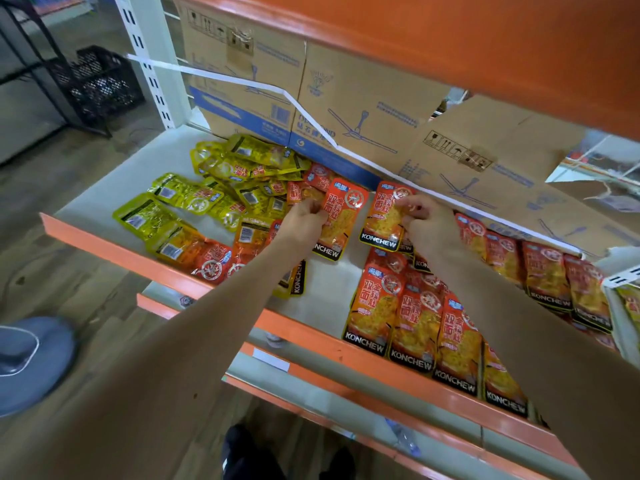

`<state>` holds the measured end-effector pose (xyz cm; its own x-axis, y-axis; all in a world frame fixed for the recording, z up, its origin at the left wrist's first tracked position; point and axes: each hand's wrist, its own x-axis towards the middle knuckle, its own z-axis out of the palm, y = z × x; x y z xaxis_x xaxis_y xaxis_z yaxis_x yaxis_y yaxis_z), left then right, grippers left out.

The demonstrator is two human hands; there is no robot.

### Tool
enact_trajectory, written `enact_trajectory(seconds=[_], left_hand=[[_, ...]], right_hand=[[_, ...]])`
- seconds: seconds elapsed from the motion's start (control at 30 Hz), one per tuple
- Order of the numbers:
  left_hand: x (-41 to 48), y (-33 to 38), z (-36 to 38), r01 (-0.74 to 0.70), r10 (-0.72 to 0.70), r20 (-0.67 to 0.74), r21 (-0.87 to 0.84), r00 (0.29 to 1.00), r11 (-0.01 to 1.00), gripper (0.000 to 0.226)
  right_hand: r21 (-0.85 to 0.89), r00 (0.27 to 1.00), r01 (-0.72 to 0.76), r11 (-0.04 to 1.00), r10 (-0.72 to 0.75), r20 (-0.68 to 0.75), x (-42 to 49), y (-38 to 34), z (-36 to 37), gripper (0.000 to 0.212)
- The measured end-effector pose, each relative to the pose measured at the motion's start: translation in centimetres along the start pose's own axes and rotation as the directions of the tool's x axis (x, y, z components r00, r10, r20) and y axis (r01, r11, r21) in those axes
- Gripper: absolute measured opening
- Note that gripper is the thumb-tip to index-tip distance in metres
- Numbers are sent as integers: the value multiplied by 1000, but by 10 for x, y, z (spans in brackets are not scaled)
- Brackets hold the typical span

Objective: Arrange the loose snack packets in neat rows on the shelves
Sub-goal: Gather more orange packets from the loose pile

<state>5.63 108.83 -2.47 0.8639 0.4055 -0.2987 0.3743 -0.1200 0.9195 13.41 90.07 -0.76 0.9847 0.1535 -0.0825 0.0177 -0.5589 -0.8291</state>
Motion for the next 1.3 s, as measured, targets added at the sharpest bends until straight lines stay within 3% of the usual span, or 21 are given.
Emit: enact_trajectory(seconds=[0.2, 0.47, 0.6, 0.73, 0.83, 0.97, 1.1, 1.2, 1.3], left_hand=[[-6, -1, -16, -46, 46, 3, 143, 999, 989, 14], [-27, 3, -6, -52, 71, -53, 303, 996, 951, 12], [-37, -3, 6, -39, 45, -7, 351, 999, 936, 18], [-44, -5, 12, -63, 44, 56, 417, 997, 907, 38], [-52, -7, 18, -145, 101, 115, 500, 988, 854, 53], [-59, -12, 25, -227, 145, 177, 661, 974, 716, 48], [-68, -15, 27, -229, 125, 192, 778, 973, 585, 50], [-69, -14, 28, -245, 136, 204, 826, 969, 507, 51], [-63, -13, 29, -263, 150, 217, 827, 965, 497, 51]], right_hand=[[-60, 1000, 4, 998, -2, 30, 6, -11, 21, 38], [-378, 991, 133, 916, -120, 57, 9, -18, 33, 38], [-450, 987, 162, 878, -146, 71, 11, -16, 34, 33], [-483, 983, 184, 856, -161, 89, 14, -15, 28, 29], [-520, 973, 231, 822, -192, 129, 20, -9, 26, 32], [-655, 920, 386, 649, -219, 325, 22, 0, 27, 48], [-642, 886, 442, 627, -194, 421, 22, 5, 24, 53], [-687, 882, 452, 569, -171, 438, 21, 5, 22, 53], [-715, 893, 437, 546, -169, 417, 20, 3, 24, 53]])
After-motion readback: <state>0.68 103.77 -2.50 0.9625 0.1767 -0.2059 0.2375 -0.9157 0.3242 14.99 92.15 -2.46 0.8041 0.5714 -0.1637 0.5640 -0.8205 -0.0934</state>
